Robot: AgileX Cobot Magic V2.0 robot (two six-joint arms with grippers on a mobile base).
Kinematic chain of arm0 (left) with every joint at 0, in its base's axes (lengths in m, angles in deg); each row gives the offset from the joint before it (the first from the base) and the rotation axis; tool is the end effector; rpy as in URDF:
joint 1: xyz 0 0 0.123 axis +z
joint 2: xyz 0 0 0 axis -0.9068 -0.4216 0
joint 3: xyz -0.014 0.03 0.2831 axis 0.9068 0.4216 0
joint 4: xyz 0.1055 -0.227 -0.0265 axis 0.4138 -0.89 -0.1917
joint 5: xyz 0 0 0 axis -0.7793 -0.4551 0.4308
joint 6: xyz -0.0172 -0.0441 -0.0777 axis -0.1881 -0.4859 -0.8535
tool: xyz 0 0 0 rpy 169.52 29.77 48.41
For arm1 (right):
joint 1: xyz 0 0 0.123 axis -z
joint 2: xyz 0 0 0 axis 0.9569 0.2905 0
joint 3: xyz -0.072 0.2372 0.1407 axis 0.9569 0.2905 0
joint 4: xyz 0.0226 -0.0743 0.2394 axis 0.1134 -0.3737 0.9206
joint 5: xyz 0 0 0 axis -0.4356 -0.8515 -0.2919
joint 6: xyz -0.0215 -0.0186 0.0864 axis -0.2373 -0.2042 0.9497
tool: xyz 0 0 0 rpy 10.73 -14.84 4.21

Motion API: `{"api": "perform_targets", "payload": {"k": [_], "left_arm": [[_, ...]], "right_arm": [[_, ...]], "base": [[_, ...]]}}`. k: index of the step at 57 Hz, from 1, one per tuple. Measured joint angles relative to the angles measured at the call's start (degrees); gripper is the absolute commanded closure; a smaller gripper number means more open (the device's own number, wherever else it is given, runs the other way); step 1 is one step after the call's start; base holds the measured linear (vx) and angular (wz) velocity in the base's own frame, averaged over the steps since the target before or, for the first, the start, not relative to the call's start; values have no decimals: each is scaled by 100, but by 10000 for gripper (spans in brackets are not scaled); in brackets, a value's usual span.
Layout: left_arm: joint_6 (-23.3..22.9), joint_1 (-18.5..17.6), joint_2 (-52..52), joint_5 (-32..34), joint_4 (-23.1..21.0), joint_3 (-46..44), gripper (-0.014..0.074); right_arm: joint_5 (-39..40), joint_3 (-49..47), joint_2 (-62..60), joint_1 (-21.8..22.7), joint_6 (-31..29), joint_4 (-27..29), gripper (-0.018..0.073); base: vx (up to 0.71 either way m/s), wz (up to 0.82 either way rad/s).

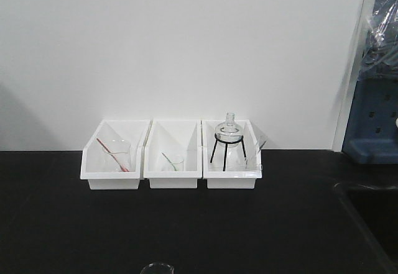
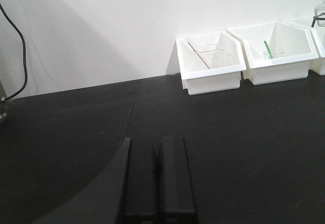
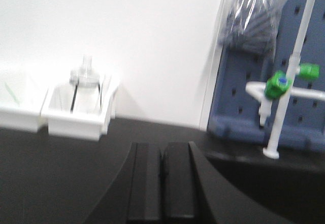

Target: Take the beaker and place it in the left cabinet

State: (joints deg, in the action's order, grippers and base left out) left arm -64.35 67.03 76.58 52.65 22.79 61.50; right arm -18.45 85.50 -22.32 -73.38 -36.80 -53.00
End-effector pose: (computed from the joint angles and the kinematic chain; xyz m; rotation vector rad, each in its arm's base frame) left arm 0.0564 0.0013 0.1926 0.0590 1.6073 0.1006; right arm 0.0560 0.0008 0.2101 -0.1042 1.4300 -0.1024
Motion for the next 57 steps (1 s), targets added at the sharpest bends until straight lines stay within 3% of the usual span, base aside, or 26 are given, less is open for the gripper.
{"api": "perform_targets", "payload": {"k": [14, 25, 37, 48, 57], "left_arm": [[0, 0, 0, 0, 0, 0, 603], [0, 0, 0, 0, 0, 0, 603], [0, 0, 0, 0, 0, 0, 603], [0, 0, 0, 0, 0, 0, 603], [0, 0, 0, 0, 0, 0, 603]], "right_arm": [[-71, -538, 247, 0, 736, 209, 565], [-457, -1241, 1342, 0, 818, 219, 557], [-408, -1360, 2753, 0, 818, 219, 524], [189, -1360, 3733, 0, 818, 219, 430], [678, -1360, 4291, 0, 818, 219, 264]], "base": [[0, 0], [0, 0], [0, 0], [0, 0], [0, 0]]}}
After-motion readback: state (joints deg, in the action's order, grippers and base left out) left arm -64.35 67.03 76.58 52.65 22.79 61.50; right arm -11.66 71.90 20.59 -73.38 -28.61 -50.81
